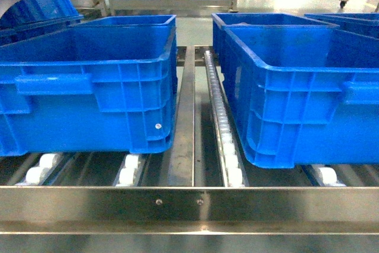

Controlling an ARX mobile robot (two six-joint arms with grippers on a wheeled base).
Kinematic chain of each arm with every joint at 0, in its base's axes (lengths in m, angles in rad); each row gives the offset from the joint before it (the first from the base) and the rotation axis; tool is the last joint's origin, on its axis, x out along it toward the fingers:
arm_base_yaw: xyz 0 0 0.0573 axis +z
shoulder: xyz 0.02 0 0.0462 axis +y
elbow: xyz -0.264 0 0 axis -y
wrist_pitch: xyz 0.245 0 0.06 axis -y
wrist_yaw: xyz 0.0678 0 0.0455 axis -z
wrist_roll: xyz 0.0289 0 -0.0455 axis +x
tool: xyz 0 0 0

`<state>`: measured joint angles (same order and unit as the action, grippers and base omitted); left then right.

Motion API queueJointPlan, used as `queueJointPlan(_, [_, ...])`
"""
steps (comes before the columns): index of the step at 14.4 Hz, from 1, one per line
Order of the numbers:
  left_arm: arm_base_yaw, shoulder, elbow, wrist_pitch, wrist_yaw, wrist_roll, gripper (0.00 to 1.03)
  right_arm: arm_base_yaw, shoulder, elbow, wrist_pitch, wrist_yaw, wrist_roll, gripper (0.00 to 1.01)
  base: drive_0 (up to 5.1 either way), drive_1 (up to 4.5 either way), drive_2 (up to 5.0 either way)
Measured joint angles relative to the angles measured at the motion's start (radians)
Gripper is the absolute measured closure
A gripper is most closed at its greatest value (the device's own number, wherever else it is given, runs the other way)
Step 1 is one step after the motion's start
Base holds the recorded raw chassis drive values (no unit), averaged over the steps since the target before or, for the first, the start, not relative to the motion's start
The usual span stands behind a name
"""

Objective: Sort blue parts and orange caps into right shelf containers

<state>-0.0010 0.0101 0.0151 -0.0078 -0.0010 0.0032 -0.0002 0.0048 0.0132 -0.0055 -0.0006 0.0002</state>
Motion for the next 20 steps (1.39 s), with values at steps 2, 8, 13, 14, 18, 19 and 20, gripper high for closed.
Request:
queueJointPlan(2, [0.0,0.0,0.0,0.0,-0.001,0.0,0.6,0.0,0.0,0.0,-0.002,0.0,0.0,0.59,0.0,4.25,-4.2])
queueJointPlan(8, [0.0,0.0,0.0,0.001,0.001,0.0,0.6,0.0,0.0,0.0,-0.001,0.0,0.0,0.59,0.0,0.0,0.0])
queueJointPlan(13, [0.0,0.0,0.0,0.001,0.001,0.0,0.6,0.0,0.0,0.0,-0.001,0.0,0.0,0.59,0.0,0.0,0.0])
queueJointPlan(14, [0.0,0.0,0.0,0.001,0.001,0.0,0.6,0.0,0.0,0.0,-0.001,0.0,0.0,0.59,0.0,0.0,0.0])
queueJointPlan(18, [0.0,0.0,0.0,0.001,0.001,0.0,0.6,0.0,0.0,0.0,-0.001,0.0,0.0,0.59,0.0,0.0,0.0])
queueJointPlan(19, [0.0,0.0,0.0,0.001,0.001,0.0,0.6,0.0,0.0,0.0,-0.001,0.0,0.0,0.59,0.0,0.0,0.0])
queueJointPlan(20, [0.0,0.0,0.0,0.001,0.001,0.0,0.6,0.0,0.0,0.0,-0.001,0.0,0.0,0.59,0.0,0.0,0.0])
